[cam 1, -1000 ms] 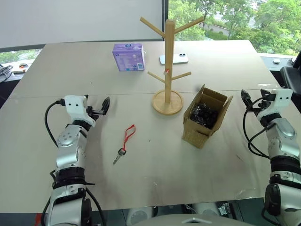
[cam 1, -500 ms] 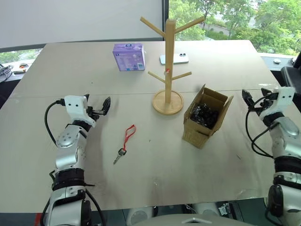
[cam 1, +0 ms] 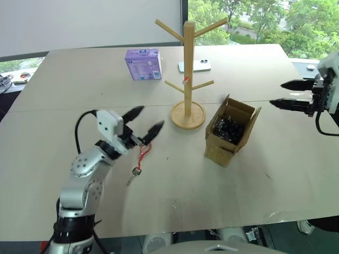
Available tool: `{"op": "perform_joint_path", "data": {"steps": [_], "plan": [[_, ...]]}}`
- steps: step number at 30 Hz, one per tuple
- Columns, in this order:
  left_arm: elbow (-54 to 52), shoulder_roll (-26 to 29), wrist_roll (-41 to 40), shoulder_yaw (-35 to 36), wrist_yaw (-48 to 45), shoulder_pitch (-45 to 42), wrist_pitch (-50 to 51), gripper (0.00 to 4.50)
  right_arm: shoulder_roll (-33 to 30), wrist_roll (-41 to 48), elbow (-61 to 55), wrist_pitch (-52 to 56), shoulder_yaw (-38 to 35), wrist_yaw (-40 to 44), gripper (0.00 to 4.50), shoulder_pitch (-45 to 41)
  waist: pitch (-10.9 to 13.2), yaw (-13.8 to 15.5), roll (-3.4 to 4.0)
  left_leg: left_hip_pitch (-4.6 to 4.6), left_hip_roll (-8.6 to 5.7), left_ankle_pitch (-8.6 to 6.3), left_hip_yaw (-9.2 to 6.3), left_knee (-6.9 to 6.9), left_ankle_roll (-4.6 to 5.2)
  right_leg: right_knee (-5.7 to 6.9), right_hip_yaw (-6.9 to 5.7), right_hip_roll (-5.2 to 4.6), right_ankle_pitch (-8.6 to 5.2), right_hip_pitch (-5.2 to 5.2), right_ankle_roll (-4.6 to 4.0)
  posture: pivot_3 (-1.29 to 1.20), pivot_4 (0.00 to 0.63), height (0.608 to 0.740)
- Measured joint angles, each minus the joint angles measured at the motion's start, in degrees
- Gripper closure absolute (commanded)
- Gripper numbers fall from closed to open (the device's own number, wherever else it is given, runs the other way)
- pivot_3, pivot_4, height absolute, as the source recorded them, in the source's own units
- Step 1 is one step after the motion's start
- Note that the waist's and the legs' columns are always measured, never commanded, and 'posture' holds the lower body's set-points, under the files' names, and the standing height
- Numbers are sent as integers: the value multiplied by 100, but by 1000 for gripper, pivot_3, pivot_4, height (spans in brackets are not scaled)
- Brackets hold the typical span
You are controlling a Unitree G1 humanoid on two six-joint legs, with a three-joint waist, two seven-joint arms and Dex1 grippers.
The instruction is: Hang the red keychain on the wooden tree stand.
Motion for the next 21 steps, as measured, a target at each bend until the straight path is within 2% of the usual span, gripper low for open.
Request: {"op": "perform_joint_path", "data": {"steps": [6, 13, 21], "plan": [[-660, 239, -234, -197, -740, 565, -55, 0, 59, -443, 264, 391, 1055, 777, 45, -901, 2, 9, 2, -5, -2, -1, -1, 0, 0, -4, -1, -3, -5, -5, -9, 0, 150, 740], [-698, 341, -165, -360, -1324, 779, -473, 0, 446, -745, 567, 633, 1481, 1050, 45, -1630, 7, 11, 8, -7, -1, -1, -5, 0, 1, -4, -5, -1, -4, -6, -8, 0, 150, 740], [-414, 357, 188, -540, -1679, 702, -992, 0, 843, -1074, 790, 608, 1835, 1124, 45, -1822, 8, 11, 10, -9, -3, -1, -3, 1, 1, -2, -6, -1, -1, -6, -3, 0, 150, 740]]}}
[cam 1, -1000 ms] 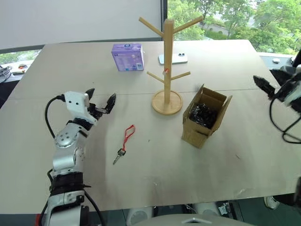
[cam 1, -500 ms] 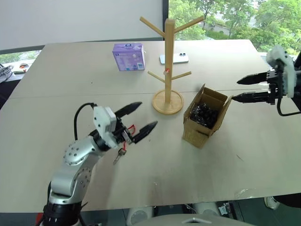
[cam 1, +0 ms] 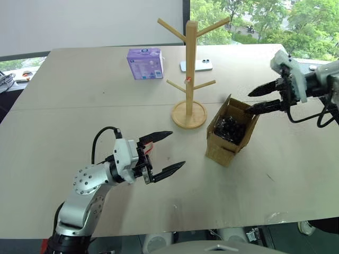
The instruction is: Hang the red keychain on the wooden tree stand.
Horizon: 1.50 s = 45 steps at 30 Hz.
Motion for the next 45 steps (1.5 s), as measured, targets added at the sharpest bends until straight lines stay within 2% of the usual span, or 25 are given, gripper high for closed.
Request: {"op": "perform_joint_path", "data": {"steps": [18, 19, 22, 25, 27, 28, 29, 35, 39, 45], "plan": [[120, -97, 185, -48, 216, -168, -109, 0, 338, -875, -847, 257, 616, -314, 45, 7, 2, -3, 4, 0, 1, 0, -1, 1, 0, 1, -2, 0, 1, 0, 2, 0, 150, 740], [121, -105, 187, -49, 224, -167, -109, 0, 339, -915, -845, 256, 640, -318, 550, 7, 2, 0, 3, 0, 1, 0, -2, 1, 0, 1, -2, 0, 1, 0, 2, 0, 150, 740], [121, -124, 191, -49, 256, -167, -109, 0, 350, -1035, -785, 228, 655, -324, 1635, 6, 2, -2, 4, 0, 0, 0, -1, 1, 0, 1, -1, 0, 1, 0, 2, 0, 150, 740], [121, -145, 196, -52, 305, -167, -109, 0, 382, -1128, -691, 170, 654, -323, 3073, 5, 2, -7, 4, 0, 1, 0, -1, 1, 0, 2, -1, 2, 1, 0, 2, 0, 150, 740], [121, -147, 198, -52, 319, -166, -109, 0, 397, -1146, -680, 144, 654, -322, 3715, 5, 2, -7, 4, 0, 1, 0, -1, 1, 0, 2, -1, 2, 1, 0, 2, 0, 150, 740], [121, -151, 200, -54, 342, -164, -109, 0, 414, -1174, -662, 129, 654, -326, 4235, -7, 2, -8, 4, 0, 1, 0, -1, 1, 0, 2, -1, 2, 1, 0, 2, 0, 150, 740], [121, -153, 203, -57, 353, -157, -109, 0, 423, -1191, -628, 127, 654, -329, 4483, -27, 2, -9, 4, 0, 1, 0, -1, 1, -1, 2, -1, 2, 1, 0, 2, 0, 150, 740], [121, -184, 212, -66, 441, -147, -109, 0, 515, -1212, -332, -17, 629, -323, 4483, -113, 2, -5, 4, 0, 0, 0, 1, 2, 0, 2, 0, 2, 1, 0, 2, 0, 150, 740], [121, -224, 219, -92, 503, -146, -108, 0, 555, -1145, 321, -91, 485, -273, 4483, -524, 5, -10, 8, 0, -1, 0, 2, 1, 0, 3, 1, 3, 1, -1, 2, 0, 150, 740], [121, -295, 269, -224, 614, -153, -101, 0, 791, -1421, 2570, -798, 292, -429, 4483, -1707, 8, -18, 11, 0, -3, 0, 12, 0, 0, 4, 6, 5, 1, -4, 2, 0, 150, 740]]}}
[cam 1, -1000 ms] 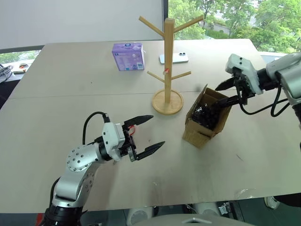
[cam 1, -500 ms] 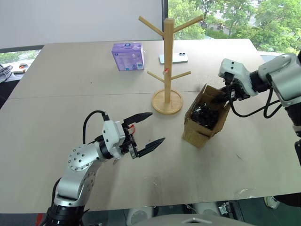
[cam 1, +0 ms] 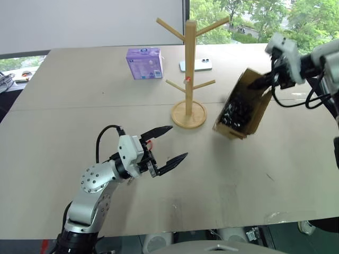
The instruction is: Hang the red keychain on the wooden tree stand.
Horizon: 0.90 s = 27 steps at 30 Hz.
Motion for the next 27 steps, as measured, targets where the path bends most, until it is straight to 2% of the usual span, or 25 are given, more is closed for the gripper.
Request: {"op": "perform_joint_path", "data": {"steps": [2, 5, 8, 10, 16, 22, 27], "plan": [[0, -22, 8, -10, 23, -17, 1, 0, 172, -131, 750, -251, -79, -292, 4483, -256, 0, -3, 0, 0, 1, 0, 1, 0, 0, 1, 1, 1, 0, 0, 0, 0, 150, 740], [0, -80, 41, -50, 92, -43, 1, 0, 491, -266, 2103, -609, -451, -1292, 4483, -530, 0, -7, 0, 0, 1, 1, 6, -1, -2, 2, 4, 1, 0, -1, 0, 0, 150, 740], [0, -96, 46, -50, 125, -39, 1, 0, 636, -336, 2846, -900, -846, -2200, 4483, -532, 1, -2, 2, -2, 1, 14, 12, -1, -24, 1, 10, -1, 1, -3, 0, 0, 150, 740], [-1, -108, 48, -50, 148, -33, 1, 0, 697, -349, 3068, -1025, -1047, -2607, 4483, -521, 3, -5, 4, -2, 1, 14, 14, -2, -25, 2, 13, -1, 1, -4, 1, 0, 150, 740], [-27, -133, 93, -53, 275, 78, 1, 0, 921, -72, 3394, -1495, -2255, -4438, 4483, -221, 3, -17, 5, -1, 3, 16, 15, -3, -27, 4, 14, 1, 1, -5, 2, 0, 150, 740], [-49, -138, 148, -53, 384, 141, 4, 0, 1078, 349, 3464, -1786, -3337, -5386, 4483, -184, 5, -17, 8, -1, 3, 16, 17, -3, -27, 4, 18, 1, 2, -5, 2, 0, 150, 740], [-194, -137, 153, -54, 438, 218, 12, 0, 1123, 471, 3464, -1876, -3799, -5851, 4483, -184, 5, -7, 9, -1, 3, 16, 16, -4, -26, 3, 18, 0, 2, -5, 2, 0, 150, 740]]}}
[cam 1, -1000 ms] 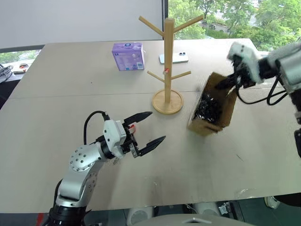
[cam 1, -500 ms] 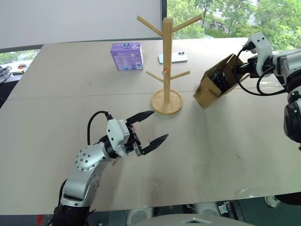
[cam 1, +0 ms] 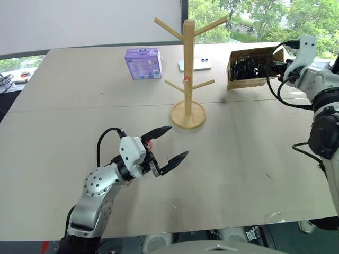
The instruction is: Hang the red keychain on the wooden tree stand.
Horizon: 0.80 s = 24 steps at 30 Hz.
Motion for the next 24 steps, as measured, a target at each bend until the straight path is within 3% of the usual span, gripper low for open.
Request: {"op": "perform_joint_path", "data": {"steps": [16, 17, 20, 24], "plan": [[-79, 2, 22, -1, 91, 48, 105, 0, 110, -234, 19, -236, -296, -605, 4483, 221, 0, -7, 1, 0, 0, 0, 0, 0, 0, 0, 1, 1, 0, 0, 0, 0, 150, 740], [-97, 1, 46, -2, 124, 74, 109, 0, 115, -254, 19, -263, -300, -610, 3751, 228, 0, -6, 1, 0, 0, 0, 0, 0, 0, 0, 1, 1, 0, 0, 0, 0, 150, 740], [-174, 1, 58, -7, 163, 139, 117, 0, 115, -269, 19, -374, -355, -617, 2747, 231, 0, -8, 1, 0, 0, 0, 0, 0, 0, 0, 2, 1, 0, 0, 0, 0, 150, 740], [-231, 0, 62, -14, 188, 156, 130, 0, 115, -265, 17, -584, -483, -632, 690, 231, 0, -9, 1, 1, 0, 0, 0, 0, 0, 1, 2, 1, 0, 0, 0, 0, 150, 740]]}}
